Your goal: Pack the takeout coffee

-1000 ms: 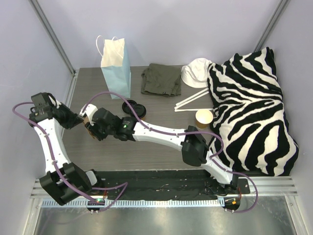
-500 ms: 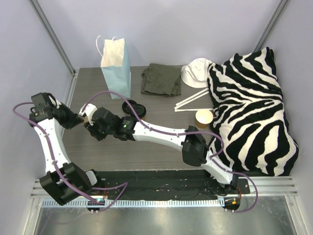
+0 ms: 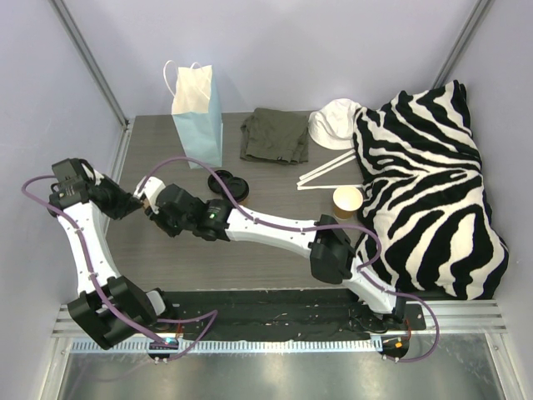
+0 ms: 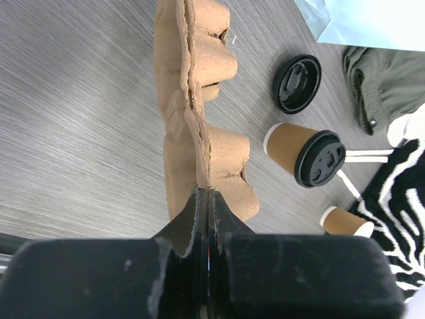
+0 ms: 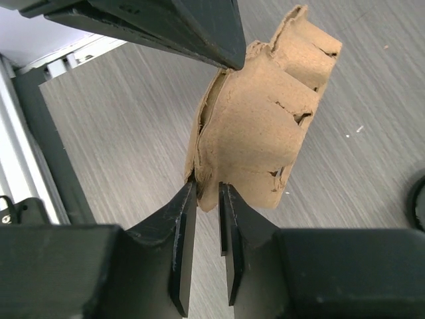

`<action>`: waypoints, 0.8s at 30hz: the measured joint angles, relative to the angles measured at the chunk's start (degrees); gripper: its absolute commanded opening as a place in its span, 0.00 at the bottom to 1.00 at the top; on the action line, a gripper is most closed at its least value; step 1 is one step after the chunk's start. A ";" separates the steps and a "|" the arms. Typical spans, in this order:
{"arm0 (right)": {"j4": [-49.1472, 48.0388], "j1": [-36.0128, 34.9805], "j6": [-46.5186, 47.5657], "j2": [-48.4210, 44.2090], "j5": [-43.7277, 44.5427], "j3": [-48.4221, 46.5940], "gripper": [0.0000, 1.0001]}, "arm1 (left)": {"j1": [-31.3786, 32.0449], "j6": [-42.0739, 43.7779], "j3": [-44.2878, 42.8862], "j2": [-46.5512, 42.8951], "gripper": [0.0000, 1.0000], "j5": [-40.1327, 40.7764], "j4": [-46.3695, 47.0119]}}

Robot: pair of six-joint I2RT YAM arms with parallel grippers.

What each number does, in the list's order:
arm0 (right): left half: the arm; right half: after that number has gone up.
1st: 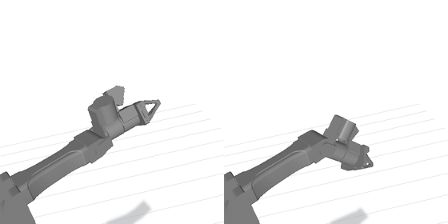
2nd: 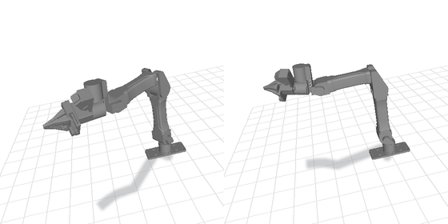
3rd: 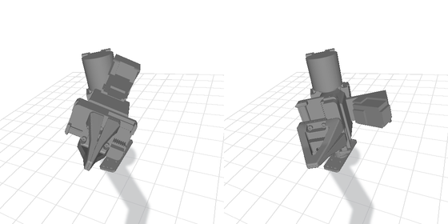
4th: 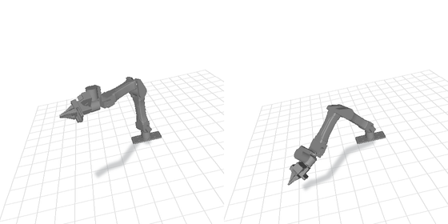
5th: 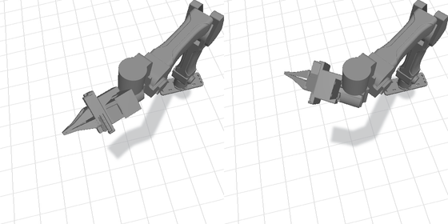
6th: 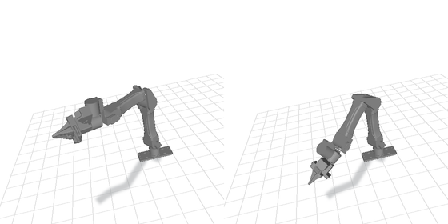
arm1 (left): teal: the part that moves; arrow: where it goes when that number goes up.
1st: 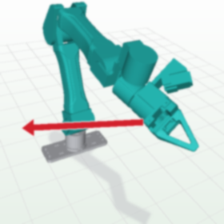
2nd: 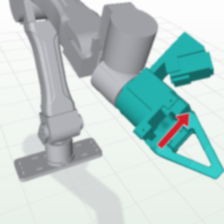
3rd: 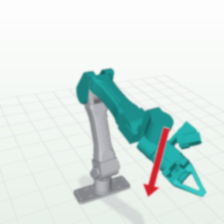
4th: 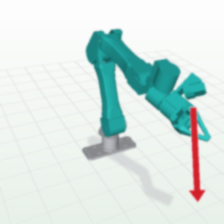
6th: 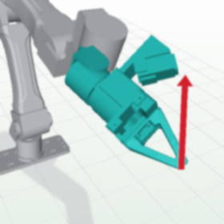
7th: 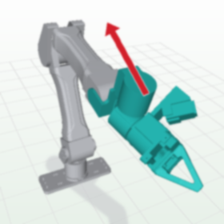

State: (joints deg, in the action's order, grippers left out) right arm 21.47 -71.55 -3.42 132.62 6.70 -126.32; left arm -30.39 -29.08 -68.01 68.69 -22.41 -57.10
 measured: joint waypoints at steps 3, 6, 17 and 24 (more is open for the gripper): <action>-0.24 -0.68 0.98 0.00 2.80 0.00 0.27 | -0.59 -0.81 0.17 0.07 0.00 -1.09 0.20; -0.66 -1.27 2.40 0.00 5.70 -0.02 0.17 | -1.25 -1.33 0.33 0.28 0.00 -1.99 0.24; -1.31 -1.62 2.29 0.31 8.59 -0.04 0.01 | -1.84 -1.68 0.33 1.27 0.34 -3.10 0.35; -2.29 3.13 -5.97 0.31 1.07 0.57 0.01 | -1.90 0.09 0.31 1.33 0.59 -3.26 -0.28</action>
State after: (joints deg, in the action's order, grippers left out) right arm 19.18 -68.42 -9.39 132.92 7.77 -125.75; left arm -32.29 -28.99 -67.70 70.02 -25.67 -57.39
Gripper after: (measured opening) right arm 0.031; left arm 0.577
